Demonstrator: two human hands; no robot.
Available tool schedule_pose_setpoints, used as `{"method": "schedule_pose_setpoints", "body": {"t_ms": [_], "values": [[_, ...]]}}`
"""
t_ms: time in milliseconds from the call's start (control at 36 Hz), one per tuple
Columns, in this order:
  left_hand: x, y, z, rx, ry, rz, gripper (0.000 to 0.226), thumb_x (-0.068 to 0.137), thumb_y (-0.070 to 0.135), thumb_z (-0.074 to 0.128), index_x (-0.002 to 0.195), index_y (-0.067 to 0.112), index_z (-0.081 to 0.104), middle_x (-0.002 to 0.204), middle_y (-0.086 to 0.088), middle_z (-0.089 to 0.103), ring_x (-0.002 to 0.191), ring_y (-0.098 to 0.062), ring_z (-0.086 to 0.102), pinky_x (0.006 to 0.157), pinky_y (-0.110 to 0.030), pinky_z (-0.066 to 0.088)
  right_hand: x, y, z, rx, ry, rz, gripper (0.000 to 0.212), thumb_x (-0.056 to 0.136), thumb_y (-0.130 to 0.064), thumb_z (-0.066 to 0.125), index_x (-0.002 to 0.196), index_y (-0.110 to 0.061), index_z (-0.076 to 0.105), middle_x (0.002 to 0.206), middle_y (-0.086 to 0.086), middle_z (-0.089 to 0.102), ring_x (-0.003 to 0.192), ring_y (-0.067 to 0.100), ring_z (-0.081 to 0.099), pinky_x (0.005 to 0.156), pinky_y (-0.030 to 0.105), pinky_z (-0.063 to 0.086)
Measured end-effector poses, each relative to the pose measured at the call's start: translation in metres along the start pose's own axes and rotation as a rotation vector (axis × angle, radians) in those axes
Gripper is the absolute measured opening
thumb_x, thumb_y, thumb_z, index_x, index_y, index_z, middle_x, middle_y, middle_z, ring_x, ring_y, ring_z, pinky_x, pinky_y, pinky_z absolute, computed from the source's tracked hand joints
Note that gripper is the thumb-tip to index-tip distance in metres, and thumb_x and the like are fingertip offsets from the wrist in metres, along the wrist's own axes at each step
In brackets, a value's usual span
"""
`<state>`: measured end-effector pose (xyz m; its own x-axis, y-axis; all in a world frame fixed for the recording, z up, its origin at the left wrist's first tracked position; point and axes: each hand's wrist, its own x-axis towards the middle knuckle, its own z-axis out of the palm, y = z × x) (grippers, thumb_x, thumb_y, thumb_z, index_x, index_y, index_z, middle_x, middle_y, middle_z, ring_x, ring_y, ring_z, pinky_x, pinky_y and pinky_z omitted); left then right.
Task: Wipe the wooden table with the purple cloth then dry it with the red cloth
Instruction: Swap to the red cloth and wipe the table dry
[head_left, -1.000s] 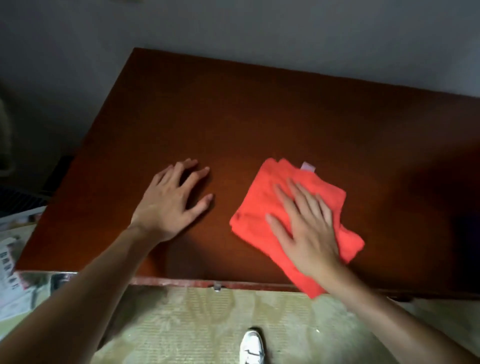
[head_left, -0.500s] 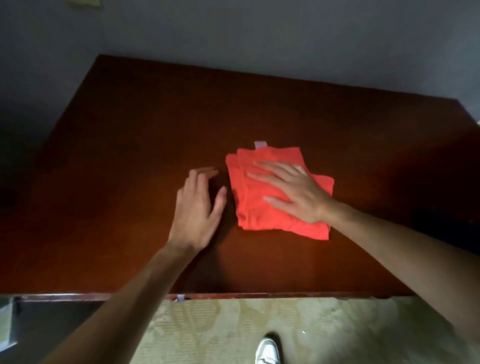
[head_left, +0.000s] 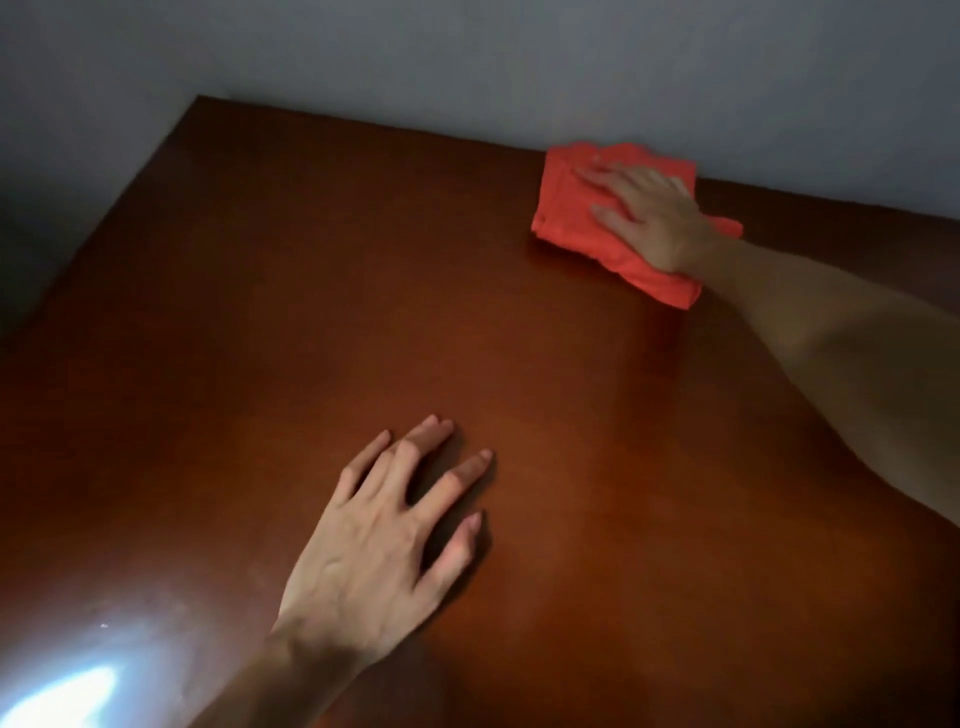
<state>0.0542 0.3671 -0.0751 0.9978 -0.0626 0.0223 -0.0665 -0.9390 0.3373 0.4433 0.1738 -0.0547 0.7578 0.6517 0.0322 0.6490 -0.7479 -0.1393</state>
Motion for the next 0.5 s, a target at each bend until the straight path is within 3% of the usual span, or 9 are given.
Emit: {"method": "schedule_pose_setpoints", "body": {"t_ms": [139,250,306,417,500], "values": [[0.0,0.001,0.001,-0.005,0.008,0.001,0.05,0.102,0.051,0.038,0.15,0.037,0.042,0.155,-0.002,0.038,0.151,-0.013,0.027,0.124,-0.039,0.019,-0.006,-0.002,0.01,0.01,0.11,0.19,0.058,0.103,-0.056,0.036,0.156,-0.034,0.038,0.164,0.002,0.037,0.149,0.026,0.035,0.118,0.043,0.024],[0.0,0.002,0.0,-0.007,0.016,0.0,0.051,0.101,0.052,0.038,0.15,0.037,0.042,0.154,-0.001,0.037,0.151,-0.013,0.025,0.122,-0.039,0.021,-0.026,-0.022,0.02,0.052,0.217,0.55,0.061,0.104,-0.057,0.032,0.158,-0.028,0.037,0.165,0.007,0.034,0.152,0.025,0.029,0.122,0.041,0.017],[-0.001,0.004,0.0,-0.005,0.025,0.002,0.051,0.101,0.053,0.037,0.15,0.038,0.042,0.153,-0.001,0.038,0.151,-0.014,0.027,0.121,-0.038,0.022,-0.049,-0.035,0.02,0.078,0.217,0.637,0.062,0.105,-0.058,0.031,0.158,-0.027,0.035,0.166,0.007,0.031,0.154,0.024,0.024,0.123,0.042,0.014],[-0.004,0.006,-0.001,-0.004,0.034,0.006,0.053,0.099,0.055,0.035,0.149,0.038,0.044,0.151,-0.002,0.04,0.147,-0.019,0.032,0.118,-0.035,0.02,-0.129,-0.064,0.026,0.052,0.241,0.558,0.065,0.103,-0.063,0.032,0.157,-0.029,0.037,0.165,0.006,0.035,0.153,0.023,0.027,0.123,0.042,0.016],[-0.006,0.006,-0.002,0.006,0.042,0.003,0.053,0.098,0.056,0.035,0.148,0.039,0.043,0.149,-0.001,0.038,0.144,-0.019,0.033,0.115,-0.033,0.02,-0.204,-0.092,0.03,0.047,0.249,0.484,0.076,0.096,-0.07,0.021,0.157,-0.03,0.039,0.163,0.004,0.038,0.152,0.022,0.029,0.122,0.042,0.017]]}}
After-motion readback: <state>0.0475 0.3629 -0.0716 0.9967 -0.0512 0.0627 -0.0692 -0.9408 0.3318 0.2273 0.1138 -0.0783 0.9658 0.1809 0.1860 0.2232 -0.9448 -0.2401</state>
